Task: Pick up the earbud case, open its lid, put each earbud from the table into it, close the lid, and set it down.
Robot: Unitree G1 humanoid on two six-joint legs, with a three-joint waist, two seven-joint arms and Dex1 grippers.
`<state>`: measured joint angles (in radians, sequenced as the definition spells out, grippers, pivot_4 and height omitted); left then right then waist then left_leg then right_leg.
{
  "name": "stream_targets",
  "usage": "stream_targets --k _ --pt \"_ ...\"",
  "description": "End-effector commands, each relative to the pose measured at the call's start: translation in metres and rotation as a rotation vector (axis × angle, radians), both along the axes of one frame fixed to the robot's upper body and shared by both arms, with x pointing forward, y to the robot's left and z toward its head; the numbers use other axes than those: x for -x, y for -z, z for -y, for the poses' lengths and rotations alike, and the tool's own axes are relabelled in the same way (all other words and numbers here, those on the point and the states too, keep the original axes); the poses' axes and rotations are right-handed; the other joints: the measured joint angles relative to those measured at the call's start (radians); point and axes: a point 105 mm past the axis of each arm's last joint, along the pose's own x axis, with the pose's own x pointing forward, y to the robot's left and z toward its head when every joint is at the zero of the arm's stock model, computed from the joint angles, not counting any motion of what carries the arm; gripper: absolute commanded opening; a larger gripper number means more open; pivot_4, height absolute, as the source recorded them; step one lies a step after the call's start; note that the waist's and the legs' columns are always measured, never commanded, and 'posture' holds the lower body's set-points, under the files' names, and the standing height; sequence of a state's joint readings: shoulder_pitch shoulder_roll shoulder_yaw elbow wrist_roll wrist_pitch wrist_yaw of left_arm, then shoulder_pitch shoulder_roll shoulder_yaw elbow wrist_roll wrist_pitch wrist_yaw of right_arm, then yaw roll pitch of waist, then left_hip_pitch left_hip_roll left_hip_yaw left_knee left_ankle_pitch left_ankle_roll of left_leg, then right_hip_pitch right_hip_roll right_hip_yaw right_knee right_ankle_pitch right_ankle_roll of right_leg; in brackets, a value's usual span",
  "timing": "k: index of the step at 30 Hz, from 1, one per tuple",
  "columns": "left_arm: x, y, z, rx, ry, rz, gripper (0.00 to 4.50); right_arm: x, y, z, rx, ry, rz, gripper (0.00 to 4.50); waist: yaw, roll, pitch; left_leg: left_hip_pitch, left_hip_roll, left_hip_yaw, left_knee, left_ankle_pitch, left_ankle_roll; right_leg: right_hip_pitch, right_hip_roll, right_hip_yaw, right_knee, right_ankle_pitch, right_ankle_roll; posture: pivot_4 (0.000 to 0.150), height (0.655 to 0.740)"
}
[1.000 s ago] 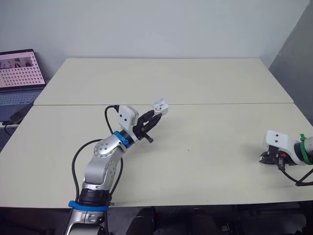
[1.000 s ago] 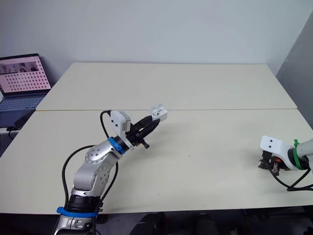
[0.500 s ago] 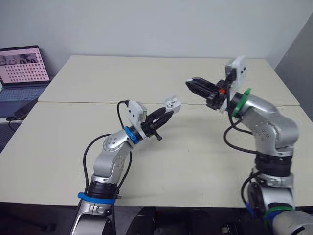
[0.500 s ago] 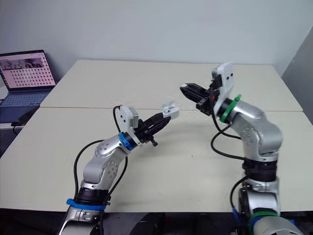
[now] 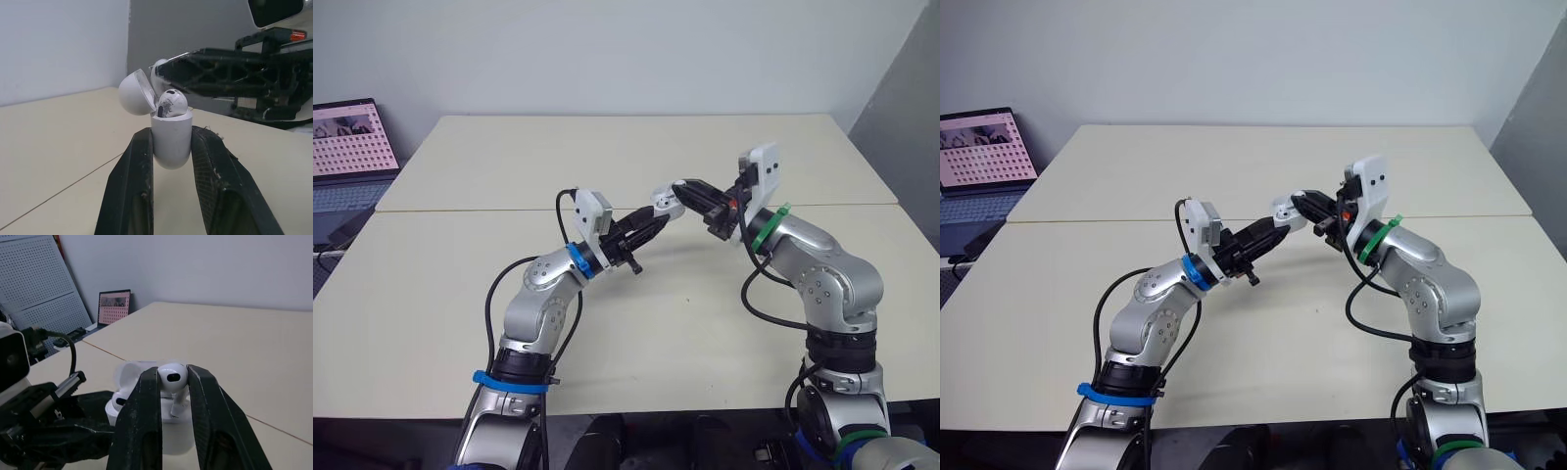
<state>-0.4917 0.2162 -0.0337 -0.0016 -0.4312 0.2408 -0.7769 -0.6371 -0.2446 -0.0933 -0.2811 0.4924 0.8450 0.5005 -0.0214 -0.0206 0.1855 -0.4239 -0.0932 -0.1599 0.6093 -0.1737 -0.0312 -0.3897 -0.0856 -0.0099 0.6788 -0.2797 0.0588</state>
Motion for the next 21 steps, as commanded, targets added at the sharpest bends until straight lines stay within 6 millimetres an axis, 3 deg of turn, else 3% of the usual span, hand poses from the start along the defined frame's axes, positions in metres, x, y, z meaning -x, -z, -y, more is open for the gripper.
stream_targets --k 1,8,14,21 --pt "0.003 -0.015 0.003 0.021 0.024 0.050 0.74 0.005 -0.009 0.001 0.012 -0.001 0.058 0.41 -0.001 0.000 0.000 0.000 0.000 0.000 0.000 0.000 0.000 0.000 0.000 0.000 0.000 0.000 0.000 0.150 0.7400" --pt "0.003 -0.016 0.004 0.023 0.029 0.053 0.74 0.007 -0.002 -0.001 0.041 -0.006 0.061 0.41 -0.003 0.000 0.000 0.000 0.000 0.000 0.000 0.000 0.000 0.000 0.000 0.000 0.000 0.000 0.000 0.150 0.7400" --pt "0.004 -0.015 0.003 0.019 0.031 0.051 0.74 0.013 -0.003 -0.001 0.015 -0.042 0.046 2.47 -0.003 0.000 0.000 0.000 0.000 0.000 0.000 0.000 0.000 0.000 0.000 0.000 0.000 0.000 0.000 0.150 0.7400" --pt "0.006 -0.010 0.003 -0.005 0.041 0.046 0.74 0.020 -0.035 0.029 -0.149 -0.085 0.021 2.47 -0.003 0.000 0.000 0.000 0.000 0.000 0.000 0.000 0.000 0.000 0.000 0.000 -0.001 0.000 0.000 0.150 0.7400"
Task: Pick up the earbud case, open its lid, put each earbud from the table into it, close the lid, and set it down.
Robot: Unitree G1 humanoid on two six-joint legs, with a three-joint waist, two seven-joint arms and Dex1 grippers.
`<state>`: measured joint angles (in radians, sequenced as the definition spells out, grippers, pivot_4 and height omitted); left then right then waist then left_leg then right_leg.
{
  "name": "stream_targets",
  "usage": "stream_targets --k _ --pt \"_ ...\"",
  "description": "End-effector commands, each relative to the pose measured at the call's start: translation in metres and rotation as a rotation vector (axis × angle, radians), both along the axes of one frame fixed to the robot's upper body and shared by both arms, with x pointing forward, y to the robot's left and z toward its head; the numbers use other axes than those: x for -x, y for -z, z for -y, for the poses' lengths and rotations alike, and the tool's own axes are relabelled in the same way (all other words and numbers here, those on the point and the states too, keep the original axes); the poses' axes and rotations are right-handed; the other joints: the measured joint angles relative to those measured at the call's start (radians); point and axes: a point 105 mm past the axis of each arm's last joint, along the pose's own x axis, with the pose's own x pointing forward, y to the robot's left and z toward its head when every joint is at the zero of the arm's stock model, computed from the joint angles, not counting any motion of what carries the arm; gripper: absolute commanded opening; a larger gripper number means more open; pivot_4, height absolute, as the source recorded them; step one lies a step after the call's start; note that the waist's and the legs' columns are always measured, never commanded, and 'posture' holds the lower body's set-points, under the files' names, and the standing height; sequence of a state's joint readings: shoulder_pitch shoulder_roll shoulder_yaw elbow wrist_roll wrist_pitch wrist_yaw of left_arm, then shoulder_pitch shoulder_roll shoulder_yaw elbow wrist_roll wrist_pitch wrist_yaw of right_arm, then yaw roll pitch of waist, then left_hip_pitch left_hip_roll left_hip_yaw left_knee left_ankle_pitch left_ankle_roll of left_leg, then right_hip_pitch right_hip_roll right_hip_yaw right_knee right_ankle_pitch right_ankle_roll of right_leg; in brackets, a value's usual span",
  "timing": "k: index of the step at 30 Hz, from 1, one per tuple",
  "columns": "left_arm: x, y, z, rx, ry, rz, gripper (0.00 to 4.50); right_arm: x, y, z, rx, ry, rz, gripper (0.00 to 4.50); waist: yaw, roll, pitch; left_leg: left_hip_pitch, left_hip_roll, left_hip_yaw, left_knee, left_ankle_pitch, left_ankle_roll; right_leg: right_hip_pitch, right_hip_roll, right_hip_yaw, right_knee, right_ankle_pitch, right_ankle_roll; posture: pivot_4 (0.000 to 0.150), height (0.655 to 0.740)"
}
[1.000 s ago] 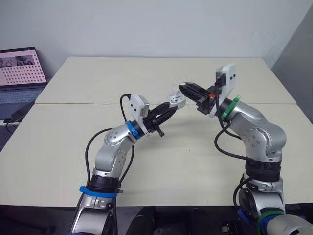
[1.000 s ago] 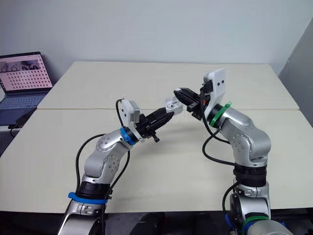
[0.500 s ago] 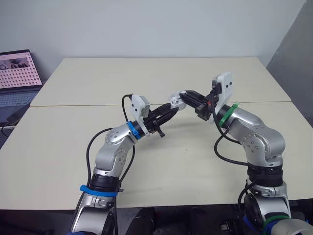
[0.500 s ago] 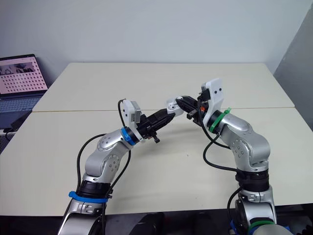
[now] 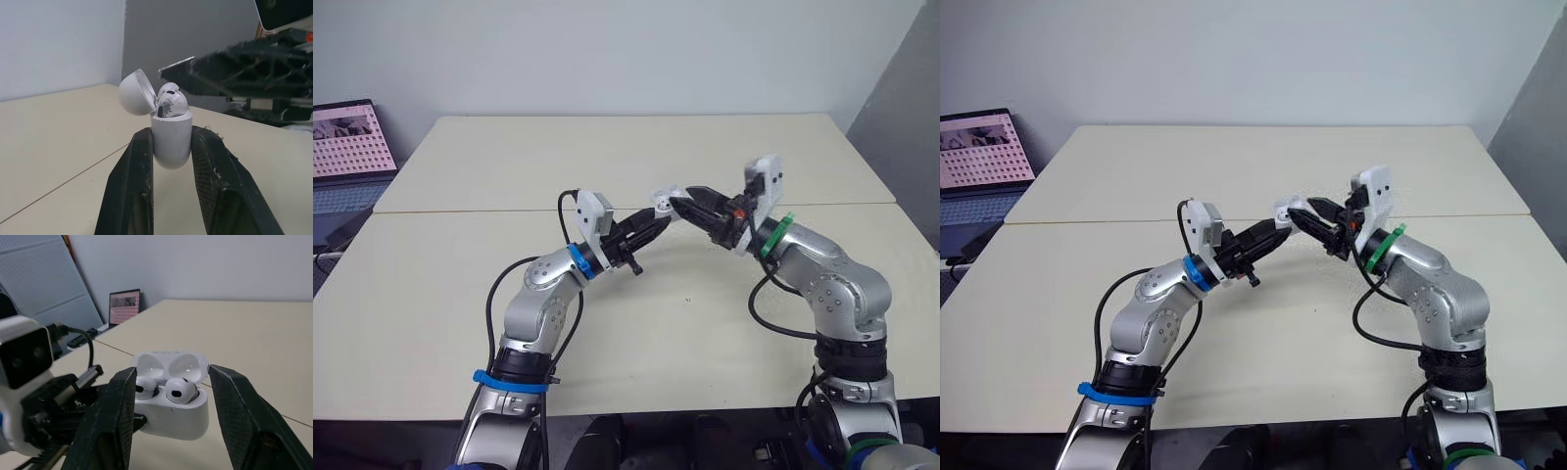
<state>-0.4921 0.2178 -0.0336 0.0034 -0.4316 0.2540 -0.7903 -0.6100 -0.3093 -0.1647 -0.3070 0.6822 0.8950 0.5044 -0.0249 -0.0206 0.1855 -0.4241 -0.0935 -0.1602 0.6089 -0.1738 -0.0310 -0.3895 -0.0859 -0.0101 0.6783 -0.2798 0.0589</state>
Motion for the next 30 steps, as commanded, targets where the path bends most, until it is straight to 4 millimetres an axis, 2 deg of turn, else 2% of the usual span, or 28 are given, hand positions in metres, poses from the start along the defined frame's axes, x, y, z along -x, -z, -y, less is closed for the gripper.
stream_targets --k 1,3,8,11,15,20,23,30 --pt "0.007 -0.010 0.002 -0.010 0.033 0.058 0.74 0.005 -0.034 0.023 -0.096 0.001 0.042 2.47 0.000 0.000 0.000 0.000 0.000 0.000 0.000 0.000 0.000 0.000 0.000 0.000 0.000 0.000 0.000 0.150 0.7400" --pt "0.009 -0.006 0.002 -0.039 0.048 0.065 0.74 -0.003 -0.036 0.035 -0.121 0.037 0.002 2.47 -0.001 0.000 0.000 0.000 0.000 0.000 0.000 0.000 0.000 0.000 0.000 0.000 0.000 0.000 0.000 0.150 0.7400" --pt "0.022 0.003 0.006 -0.145 0.149 0.111 0.74 -0.027 -0.001 0.047 0.141 0.104 -0.098 2.47 -0.002 0.000 0.000 0.000 0.001 0.002 -0.001 0.000 0.000 0.000 0.000 0.000 -0.001 0.000 -0.001 0.150 0.7400" --pt "0.033 0.012 0.009 -0.221 0.228 0.144 0.74 -0.034 0.016 0.040 0.229 0.061 -0.167 1.50 -0.004 0.000 0.000 0.000 0.001 0.002 -0.001 0.000 0.000 0.000 0.000 0.000 -0.001 0.000 -0.001 0.150 0.7400" --pt "0.038 0.020 0.012 -0.277 0.276 0.159 0.74 -0.028 0.030 0.020 0.340 -0.058 -0.179 0.03 -0.006 0.001 0.001 0.000 0.001 0.002 -0.001 0.000 0.000 0.000 0.000 0.000 -0.001 0.000 -0.001 0.150 0.7400" --pt "0.036 0.023 0.013 -0.306 0.273 0.171 0.74 -0.006 0.036 0.003 0.433 -0.198 -0.194 0.01 -0.004 0.001 0.001 -0.001 0.000 0.001 -0.001 0.000 0.000 0.000 0.000 0.000 -0.002 0.000 -0.001 0.150 0.7400" --pt "0.033 0.024 0.013 -0.305 0.262 0.166 0.74 0.005 0.032 -0.003 0.441 -0.235 -0.203 0.01 -0.003 0.001 0.001 -0.001 0.000 0.000 -0.001 0.000 0.000 0.000 -0.001 0.000 -0.003 -0.001 0.000 0.150 0.7400" --pt "0.028 0.021 0.013 -0.273 0.236 0.142 0.74 0.021 0.035 -0.005 0.462 -0.255 -0.206 0.01 -0.002 0.001 0.001 -0.001 0.000 0.000 -0.001 0.000 0.000 0.000 -0.001 -0.001 -0.003 -0.001 0.000 0.150 0.7400"
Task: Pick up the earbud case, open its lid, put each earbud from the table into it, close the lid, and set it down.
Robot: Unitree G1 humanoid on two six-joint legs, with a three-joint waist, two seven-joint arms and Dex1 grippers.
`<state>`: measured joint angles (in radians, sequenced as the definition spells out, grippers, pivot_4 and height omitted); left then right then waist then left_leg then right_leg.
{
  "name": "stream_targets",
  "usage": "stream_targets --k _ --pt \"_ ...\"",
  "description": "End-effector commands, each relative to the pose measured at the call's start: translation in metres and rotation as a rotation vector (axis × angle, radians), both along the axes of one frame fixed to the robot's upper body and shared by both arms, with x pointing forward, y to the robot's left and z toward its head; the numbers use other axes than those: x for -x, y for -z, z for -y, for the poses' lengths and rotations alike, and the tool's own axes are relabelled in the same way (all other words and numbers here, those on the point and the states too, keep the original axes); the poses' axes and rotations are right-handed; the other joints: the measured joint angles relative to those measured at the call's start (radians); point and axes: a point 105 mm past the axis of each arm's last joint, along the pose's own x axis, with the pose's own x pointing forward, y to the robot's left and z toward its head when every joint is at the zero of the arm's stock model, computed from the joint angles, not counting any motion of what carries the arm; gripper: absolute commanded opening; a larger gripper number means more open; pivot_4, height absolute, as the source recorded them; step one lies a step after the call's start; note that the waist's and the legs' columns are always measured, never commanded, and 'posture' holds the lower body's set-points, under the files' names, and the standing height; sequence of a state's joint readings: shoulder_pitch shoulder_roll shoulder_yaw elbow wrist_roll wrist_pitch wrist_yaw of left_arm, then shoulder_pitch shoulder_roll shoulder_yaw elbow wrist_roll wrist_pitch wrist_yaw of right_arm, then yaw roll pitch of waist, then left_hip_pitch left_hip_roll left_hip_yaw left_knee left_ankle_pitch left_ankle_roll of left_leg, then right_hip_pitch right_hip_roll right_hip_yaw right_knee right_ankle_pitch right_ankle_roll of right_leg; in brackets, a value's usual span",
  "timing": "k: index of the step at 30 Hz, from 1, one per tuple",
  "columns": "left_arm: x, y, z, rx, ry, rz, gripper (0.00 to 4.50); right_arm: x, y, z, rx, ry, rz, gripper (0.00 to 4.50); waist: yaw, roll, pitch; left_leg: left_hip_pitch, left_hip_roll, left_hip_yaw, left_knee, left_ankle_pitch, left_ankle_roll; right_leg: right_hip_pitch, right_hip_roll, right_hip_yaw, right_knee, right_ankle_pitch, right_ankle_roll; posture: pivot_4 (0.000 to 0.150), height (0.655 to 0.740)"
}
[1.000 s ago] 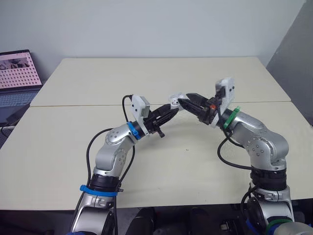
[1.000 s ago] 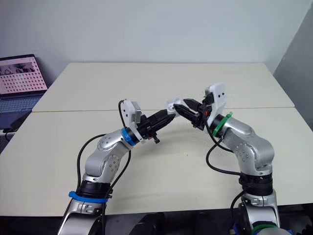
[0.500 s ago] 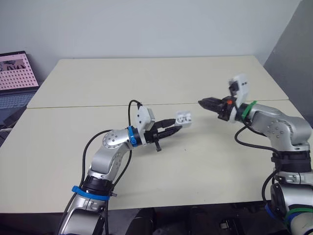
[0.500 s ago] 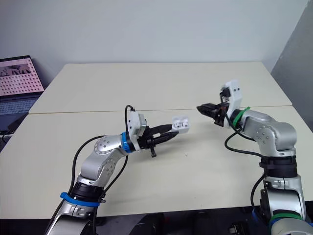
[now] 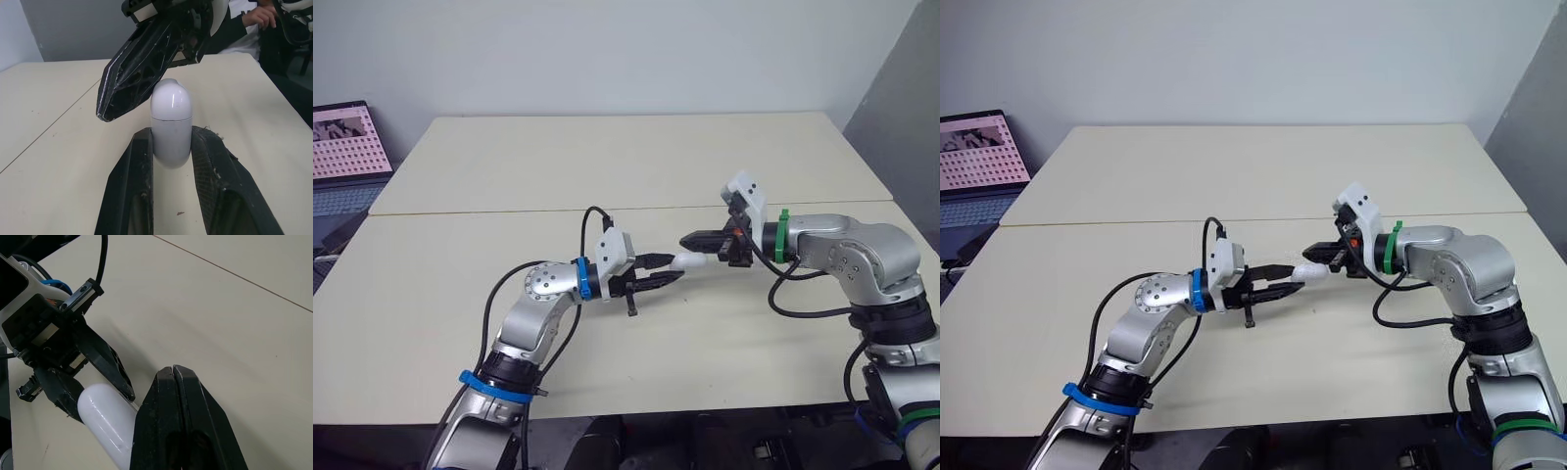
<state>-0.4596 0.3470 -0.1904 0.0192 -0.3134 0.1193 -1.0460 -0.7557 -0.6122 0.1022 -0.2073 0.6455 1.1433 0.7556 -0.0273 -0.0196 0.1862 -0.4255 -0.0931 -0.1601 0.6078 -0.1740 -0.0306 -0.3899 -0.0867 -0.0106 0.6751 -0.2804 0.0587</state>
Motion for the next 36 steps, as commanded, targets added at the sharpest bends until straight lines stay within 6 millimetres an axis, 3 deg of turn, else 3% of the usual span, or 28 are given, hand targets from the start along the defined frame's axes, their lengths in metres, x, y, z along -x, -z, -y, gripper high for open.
stream_targets --k 1,6,10,12,17,23,26,31,36 --pt "-0.005 -0.015 0.000 0.051 -0.026 0.026 0.74 0.012 -0.005 -0.002 -0.005 -0.031 0.029 0.01 0.000 0.000 0.000 0.000 0.000 0.000 0.000 0.000 0.000 0.000 0.000 0.000 0.000 0.000 0.000 0.150 0.7400" --pt "-0.001 -0.015 0.001 0.135 -0.054 -0.115 0.74 0.004 -0.017 0.012 -0.039 0.071 0.215 0.01 0.000 0.000 0.000 0.000 0.000 0.000 0.000 0.000 0.000 0.000 0.000 0.000 0.000 0.000 0.000 0.150 0.7400" --pt "0.005 -0.003 -0.004 0.169 -0.119 -0.360 0.74 0.004 -0.050 0.033 -0.153 0.142 0.441 0.01 -0.001 0.000 0.000 0.000 0.000 0.000 0.000 0.000 0.000 0.000 0.000 0.000 0.000 0.000 0.001 0.150 0.7400" --pt "0.002 0.000 -0.006 0.192 -0.172 -0.463 0.74 0.012 -0.046 0.038 -0.135 0.124 0.476 0.58 -0.001 0.000 0.000 0.000 0.000 -0.001 0.000 0.000 0.000 0.000 0.000 -0.001 0.001 0.000 0.001 0.150 0.7400" --pt "-0.016 0.023 -0.013 0.204 -0.365 -0.766 0.74 0.041 0.006 0.043 0.014 0.006 0.460 2.27 0.006 0.000 0.000 0.000 0.000 -0.001 0.001 0.000 0.000 0.001 0.000 -0.002 0.000 -0.004 0.007 0.150 0.7400" --pt "-0.026 0.049 -0.016 0.173 -0.469 -0.976 0.74 0.050 0.041 0.048 0.068 -0.009 0.423 4.44 0.003 0.000 0.000 0.001 0.000 0.001 0.002 0.000 0.000 0.001 0.000 0.000 0.001 -0.004 0.007 0.150 0.7400" --pt "-0.027 0.053 -0.019 0.155 -0.490 -1.026 0.74 0.048 0.041 0.049 0.051 0.016 0.425 4.48 0.004 0.000 0.000 0.001 0.000 0.001 0.002 0.000 0.000 0.002 0.000 0.000 0.001 -0.004 0.007 0.150 0.7400" --pt "-0.027 0.054 -0.036 0.126 -0.535 -1.034 2.29 0.045 0.041 0.053 0.044 0.045 0.431 4.50 0.004 0.000 0.000 0.001 0.000 0.001 0.002 0.000 0.000 0.001 0.000 0.000 0.001 -0.004 0.007 0.150 0.7400" --pt "-0.021 0.049 -0.076 0.078 -0.609 -0.999 3.80 0.041 0.044 0.057 0.049 0.049 0.435 4.50 -0.001 0.000 0.000 0.002 0.002 0.002 0.001 0.000 0.000 0.001 0.000 0.001 0.001 -0.004 0.006 0.150 0.7400"
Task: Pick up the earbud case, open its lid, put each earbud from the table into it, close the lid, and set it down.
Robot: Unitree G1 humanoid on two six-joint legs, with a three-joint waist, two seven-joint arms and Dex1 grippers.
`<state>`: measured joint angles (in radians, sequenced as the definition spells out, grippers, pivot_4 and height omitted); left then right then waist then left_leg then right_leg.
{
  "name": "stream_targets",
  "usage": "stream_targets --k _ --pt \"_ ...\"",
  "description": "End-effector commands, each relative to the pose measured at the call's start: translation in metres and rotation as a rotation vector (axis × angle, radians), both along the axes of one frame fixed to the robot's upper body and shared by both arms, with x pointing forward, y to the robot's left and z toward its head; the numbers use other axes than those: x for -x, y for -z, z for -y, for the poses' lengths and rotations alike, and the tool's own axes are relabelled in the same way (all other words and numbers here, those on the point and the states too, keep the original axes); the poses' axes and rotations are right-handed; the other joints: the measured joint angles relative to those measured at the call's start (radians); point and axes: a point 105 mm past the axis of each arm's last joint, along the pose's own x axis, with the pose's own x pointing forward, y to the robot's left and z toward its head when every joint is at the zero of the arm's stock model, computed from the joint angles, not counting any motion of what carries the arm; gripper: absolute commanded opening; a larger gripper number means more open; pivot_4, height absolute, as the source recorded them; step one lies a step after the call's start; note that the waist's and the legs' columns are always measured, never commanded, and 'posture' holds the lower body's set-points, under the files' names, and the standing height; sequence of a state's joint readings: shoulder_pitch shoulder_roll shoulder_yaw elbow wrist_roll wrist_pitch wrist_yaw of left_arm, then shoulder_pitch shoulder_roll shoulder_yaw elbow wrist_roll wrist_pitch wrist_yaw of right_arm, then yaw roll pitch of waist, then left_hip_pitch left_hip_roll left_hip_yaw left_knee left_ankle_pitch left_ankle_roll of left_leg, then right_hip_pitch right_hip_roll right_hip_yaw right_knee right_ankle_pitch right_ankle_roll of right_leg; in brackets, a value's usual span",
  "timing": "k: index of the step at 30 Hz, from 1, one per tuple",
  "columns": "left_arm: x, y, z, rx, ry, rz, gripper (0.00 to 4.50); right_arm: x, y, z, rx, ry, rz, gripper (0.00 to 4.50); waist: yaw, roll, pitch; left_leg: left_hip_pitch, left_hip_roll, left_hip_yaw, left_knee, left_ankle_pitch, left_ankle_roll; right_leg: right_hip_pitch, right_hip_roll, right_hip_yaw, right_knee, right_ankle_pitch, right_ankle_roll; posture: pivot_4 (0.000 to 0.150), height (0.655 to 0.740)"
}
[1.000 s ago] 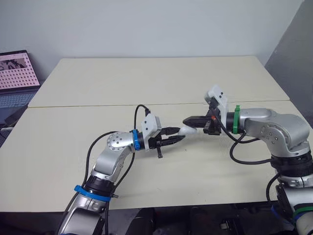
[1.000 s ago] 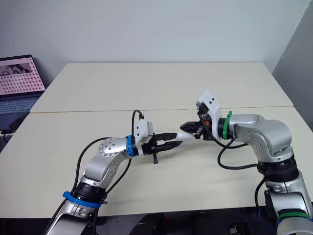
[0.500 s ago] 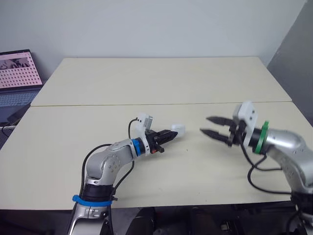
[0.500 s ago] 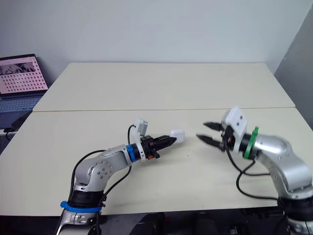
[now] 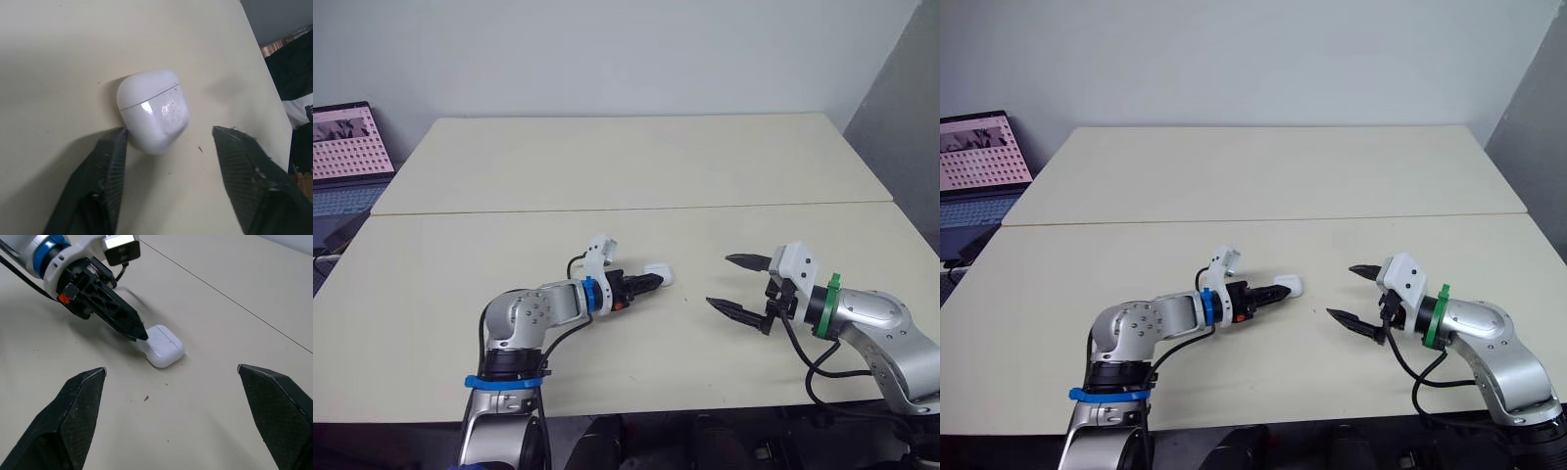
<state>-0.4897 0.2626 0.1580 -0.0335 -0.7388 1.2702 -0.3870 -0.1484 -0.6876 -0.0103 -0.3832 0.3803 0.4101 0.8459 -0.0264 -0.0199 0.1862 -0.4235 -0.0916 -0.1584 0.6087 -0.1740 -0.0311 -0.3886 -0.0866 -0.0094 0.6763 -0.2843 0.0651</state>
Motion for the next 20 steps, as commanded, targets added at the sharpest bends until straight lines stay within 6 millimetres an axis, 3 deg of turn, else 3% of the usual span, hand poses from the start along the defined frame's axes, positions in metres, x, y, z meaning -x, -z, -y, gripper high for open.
stream_targets --k 1,2,5,8,11,13,20 --pt "0.003 -0.004 -0.041 -0.080 -0.065 0.022 4.16 -0.001 -0.010 0.003 -0.008 -0.007 0.053 4.50 -0.002 0.000 0.000 0.000 0.000 0.000 0.000 0.000 0.000 0.000 0.000 0.000 0.000 0.000 0.000 0.150 0.7400" --pt "0.003 -0.007 -0.051 -0.106 -0.074 0.042 4.40 -0.002 -0.011 0.004 -0.008 -0.010 0.054 4.50 -0.003 0.000 0.000 0.001 0.001 0.000 -0.001 0.000 0.000 0.000 0.000 0.000 0.000 0.000 0.000 0.150 0.7400" --pt "-0.003 -0.024 -0.081 -0.224 -0.076 0.221 4.45 -0.002 -0.013 0.007 -0.008 -0.021 0.056 4.50 -0.003 0.000 0.000 0.002 0.001 0.001 -0.002 0.000 0.000 0.000 -0.001 0.001 0.001 -0.001 -0.003 0.150 0.7400" --pt "-0.006 -0.050 -0.094 -0.409 0.070 0.582 4.45 -0.002 -0.020 0.008 -0.040 -0.033 0.035 4.50 0.005 0.000 0.000 0.002 0.001 0.001 -0.003 0.000 0.000 0.000 -0.003 0.001 0.000 0.001 -0.010 0.150 0.7400" --pt "-0.018 -0.066 -0.107 -0.479 0.061 0.760 4.45 0.000 -0.024 0.007 -0.067 -0.043 0.005 4.50 0.026 0.001 0.000 0.001 0.001 0.002 -0.003 0.000 0.000 0.000 -0.005 0.001 -0.003 -0.002 -0.017 0.150 0.7400" --pt "-0.028 -0.073 -0.108 -0.454 -0.006 0.825 4.45 -0.001 -0.026 0.006 -0.077 -0.038 0.005 4.50 0.037 0.001 0.000 0.000 0.000 0.000 -0.003 0.000 0.000 0.000 -0.005 0.001 -0.005 -0.002 -0.017 0.150 0.7400" --pt "-0.037 -0.070 -0.095 -0.466 -0.028 0.913 4.45 -0.007 -0.026 0.004 -0.086 -0.016 0.004 4.50 0.037 0.001 0.000 -0.005 0.000 -0.002 -0.003 0.000 0.000 -0.001 -0.004 -0.001 -0.012 0.005 -0.008 0.150 0.7400"
